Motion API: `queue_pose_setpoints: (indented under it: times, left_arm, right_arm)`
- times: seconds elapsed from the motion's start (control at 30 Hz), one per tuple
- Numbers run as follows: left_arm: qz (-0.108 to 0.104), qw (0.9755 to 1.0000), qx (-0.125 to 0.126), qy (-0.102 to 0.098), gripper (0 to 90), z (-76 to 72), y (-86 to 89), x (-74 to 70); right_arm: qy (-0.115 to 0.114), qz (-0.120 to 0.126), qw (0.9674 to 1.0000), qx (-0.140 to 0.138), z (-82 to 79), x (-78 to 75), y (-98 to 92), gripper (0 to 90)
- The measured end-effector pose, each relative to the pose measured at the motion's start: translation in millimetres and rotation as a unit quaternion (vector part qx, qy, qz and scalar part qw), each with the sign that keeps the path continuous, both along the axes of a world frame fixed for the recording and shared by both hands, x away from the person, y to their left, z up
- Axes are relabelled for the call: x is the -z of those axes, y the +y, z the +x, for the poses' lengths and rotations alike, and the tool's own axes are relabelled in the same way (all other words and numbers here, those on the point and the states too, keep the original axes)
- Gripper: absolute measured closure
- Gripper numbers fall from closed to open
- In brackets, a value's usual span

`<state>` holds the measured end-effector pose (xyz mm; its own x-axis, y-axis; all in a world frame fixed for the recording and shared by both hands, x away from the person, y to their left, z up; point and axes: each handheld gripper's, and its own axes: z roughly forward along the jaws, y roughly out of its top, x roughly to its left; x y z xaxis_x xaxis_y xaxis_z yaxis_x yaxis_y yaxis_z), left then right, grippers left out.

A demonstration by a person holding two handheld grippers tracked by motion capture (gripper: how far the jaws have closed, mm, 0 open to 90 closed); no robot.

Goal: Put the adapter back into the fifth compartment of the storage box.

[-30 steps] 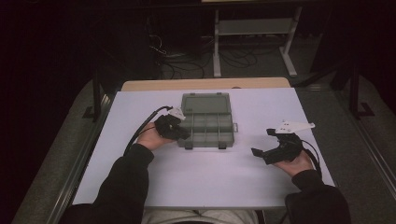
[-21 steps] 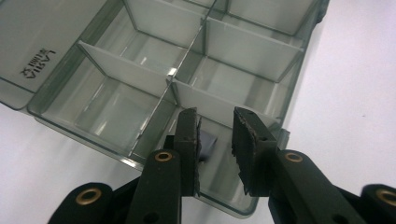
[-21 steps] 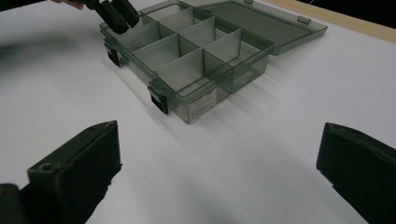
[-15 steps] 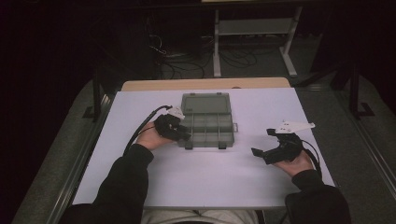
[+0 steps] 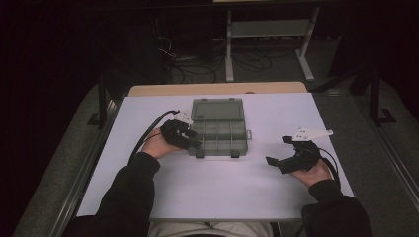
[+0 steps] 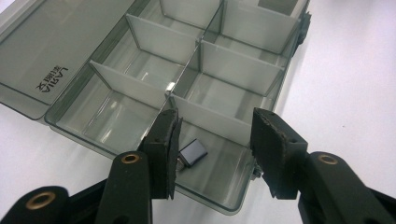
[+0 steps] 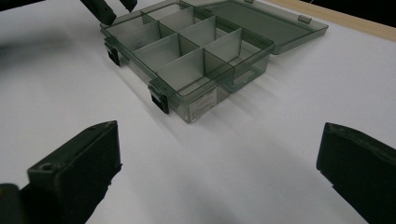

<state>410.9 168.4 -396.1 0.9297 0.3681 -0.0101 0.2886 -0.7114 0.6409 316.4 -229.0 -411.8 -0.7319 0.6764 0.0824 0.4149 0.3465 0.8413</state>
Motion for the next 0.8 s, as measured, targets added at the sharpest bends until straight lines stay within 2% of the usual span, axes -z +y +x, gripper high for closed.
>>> queue_pose_setpoints:
  times: [0.07,0.1,0.13,0.17,0.2,0.53,0.57,0.7,0.73,0.8]
  left_arm:
    - [-0.005,1.0,0.0,0.0,51.5,-0.4,1.2,-1.3]
    - [-0.005,1.0,0.0,0.0,48.7,-0.4,1.2,-1.3]
    - [-0.015,0.9998,0.009,-0.001,48.7,-1.6,3.1,-3.4]
    - [-0.015,0.9998,0.009,-0.001,45.5,-1.6,3.1,-3.4]
    - [-0.027,0.9996,0.012,0.0,45.5,-2.3,4.9,-6.0]
    - [-0.042,0.9991,0.009,-0.005,33.0,-7.3,10.6,-14.9]
    - [-0.043,0.999,0.008,-0.003,29.1,-7.6,11.3,-15.5]
    - [-0.048,0.9988,0.008,-0.002,22.8,-9.2,13.7,-17.9]
    - [-0.055,0.9984,0.005,-0.001,22.8,-10.5,15.3,-19.7]
    - [-0.058,0.9983,0.004,-0.003,17.3,-12.0,16.8,-22.1]
  right_arm:
    - [0.0,0.0,1.0,0.0,-0.1,-0.1,0.0,0.0]
    - [0.0,0.0,1.0,0.0,-0.1,-0.1,0.0,0.0]
    - [0.0,0.0,1.0,0.0,-0.2,-0.1,0.0,0.0]
    - [0.0,0.0,1.0,0.0,-0.2,-0.1,0.0,0.0]
    - [0.0,0.0,1.0,0.0,-0.2,-0.1,0.0,0.0]
    - [0.001,0.001,1.0,0.0,-1.0,-0.6,0.6,0.0]
    - [0.001,0.001,1.0,0.001,-1.0,-0.5,0.6,0.0]
    - [0.002,0.002,1.0,0.001,-1.0,-0.6,0.3,0.0]
    - [0.002,0.002,1.0,0.001,-0.9,-0.6,0.2,0.0]
    - [0.001,0.002,1.0,0.001,-0.6,-0.5,0.1,0.0]
